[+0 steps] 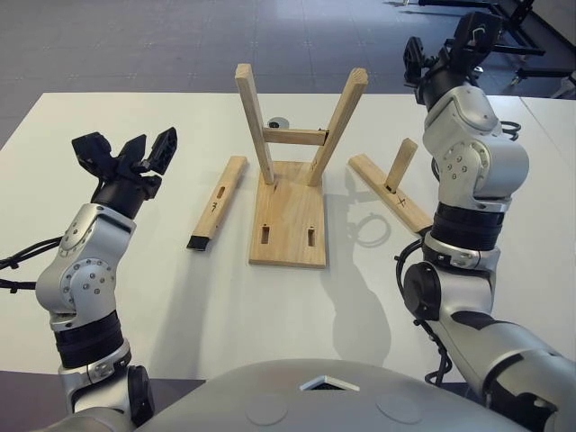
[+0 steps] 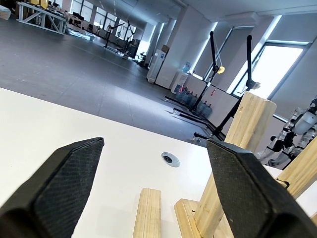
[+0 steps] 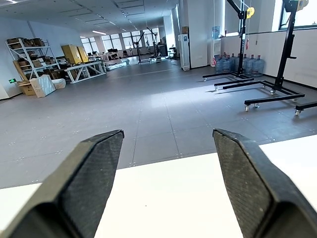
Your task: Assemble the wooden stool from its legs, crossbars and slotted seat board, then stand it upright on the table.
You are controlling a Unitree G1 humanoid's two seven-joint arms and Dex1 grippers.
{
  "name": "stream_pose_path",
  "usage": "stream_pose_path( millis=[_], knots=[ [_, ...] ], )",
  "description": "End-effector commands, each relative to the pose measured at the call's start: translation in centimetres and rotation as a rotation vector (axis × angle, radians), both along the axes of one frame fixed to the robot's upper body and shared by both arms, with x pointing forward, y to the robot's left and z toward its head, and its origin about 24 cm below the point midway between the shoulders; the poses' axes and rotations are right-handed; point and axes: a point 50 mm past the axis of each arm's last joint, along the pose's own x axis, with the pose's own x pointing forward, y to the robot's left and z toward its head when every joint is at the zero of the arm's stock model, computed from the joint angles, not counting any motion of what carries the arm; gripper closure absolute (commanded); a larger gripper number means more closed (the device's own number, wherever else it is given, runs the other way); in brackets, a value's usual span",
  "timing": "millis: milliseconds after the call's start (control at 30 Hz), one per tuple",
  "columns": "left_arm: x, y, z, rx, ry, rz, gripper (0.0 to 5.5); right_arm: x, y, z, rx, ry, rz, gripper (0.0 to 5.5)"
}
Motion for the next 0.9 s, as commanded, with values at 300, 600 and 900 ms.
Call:
stream_pose_path(
  millis=[300,600,900],
  knots=[
    [-0.5,-0.3,-0.7,0.004,0.023,-0.005,1.72,0.0,-3.1,-11.9,-0.077,0.281,-0.108,2.17],
    [-0.5,-0.4,-0.7,0.002,0.026,-0.006,1.72,1.4,-3.0,-8.1,-0.015,0.142,-0.068,2.17],
    [-0.4,-0.5,-0.8,0.000,0.021,-0.010,1.72,1.6,-4.4,-0.6,-0.028,-0.027,-0.068,2.17]
  ],
)
